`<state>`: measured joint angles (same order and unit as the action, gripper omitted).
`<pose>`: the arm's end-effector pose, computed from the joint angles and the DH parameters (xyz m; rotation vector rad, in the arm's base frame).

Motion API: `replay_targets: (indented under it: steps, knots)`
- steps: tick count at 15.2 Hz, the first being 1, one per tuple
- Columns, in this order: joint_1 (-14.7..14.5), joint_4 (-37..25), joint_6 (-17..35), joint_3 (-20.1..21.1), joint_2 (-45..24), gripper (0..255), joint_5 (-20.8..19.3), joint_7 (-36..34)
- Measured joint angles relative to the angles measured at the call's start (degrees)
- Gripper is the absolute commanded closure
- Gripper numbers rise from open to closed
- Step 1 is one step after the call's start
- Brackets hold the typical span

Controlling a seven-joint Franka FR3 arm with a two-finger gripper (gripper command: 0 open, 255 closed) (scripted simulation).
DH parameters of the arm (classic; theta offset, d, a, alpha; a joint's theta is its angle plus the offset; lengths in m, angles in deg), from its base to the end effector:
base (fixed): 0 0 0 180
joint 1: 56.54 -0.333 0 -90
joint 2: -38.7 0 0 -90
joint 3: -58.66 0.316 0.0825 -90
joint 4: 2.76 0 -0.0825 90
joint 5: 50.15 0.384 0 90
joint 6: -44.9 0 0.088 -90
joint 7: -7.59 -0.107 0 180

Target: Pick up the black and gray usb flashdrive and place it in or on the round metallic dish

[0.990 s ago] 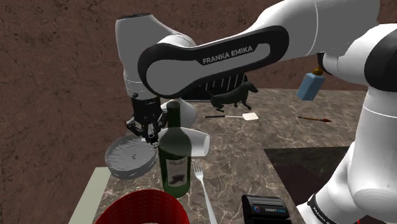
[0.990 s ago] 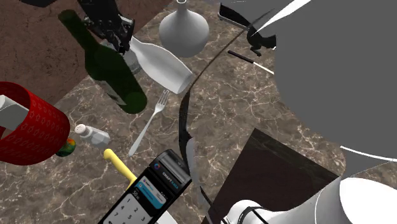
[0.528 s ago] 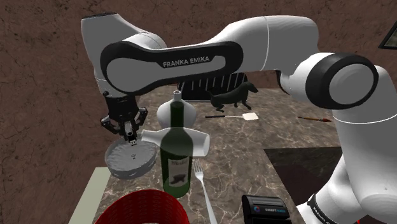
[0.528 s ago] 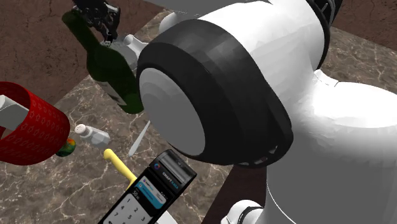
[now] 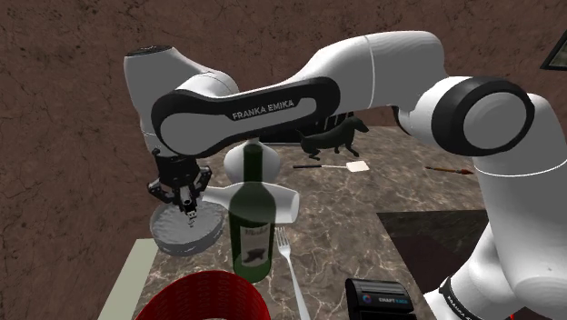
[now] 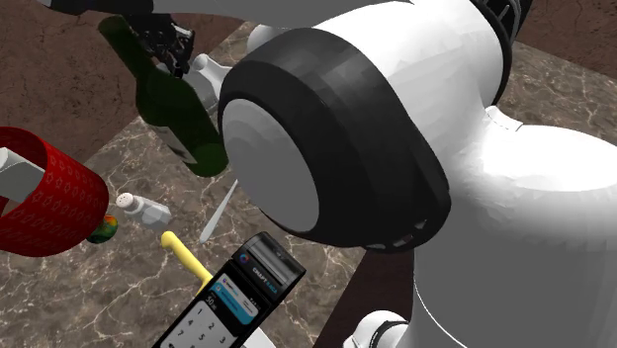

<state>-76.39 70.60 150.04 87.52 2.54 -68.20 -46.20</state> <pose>0.5532 0.4623 0.4129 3.1270 -0.1382 0.0152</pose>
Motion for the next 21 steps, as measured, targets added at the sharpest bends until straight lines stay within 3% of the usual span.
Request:
replay_targets:
  steps: [4,11,12,17,18,19,21]
  knots:
    - [0.08,1.62,2.57,-0.14,0.40,255,1.41,-0.50]
    - [-2.76,3.98,5.14,-5.41,1.72,255,11.92,1.35]
    - [-3.97,3.14,4.97,-6.78,1.39,0,13.22,1.65]
    - [-5.19,3.55,5.83,-8.10,1.16,0,19.31,1.90]
    - [-6.88,3.15,5.73,-10.23,1.35,0,19.87,2.43]
    - [-7.97,4.09,5.30,-12.21,2.64,0,19.06,3.44]
    - [-10.36,0.63,2.16,-14.89,2.25,0,12.74,4.21]
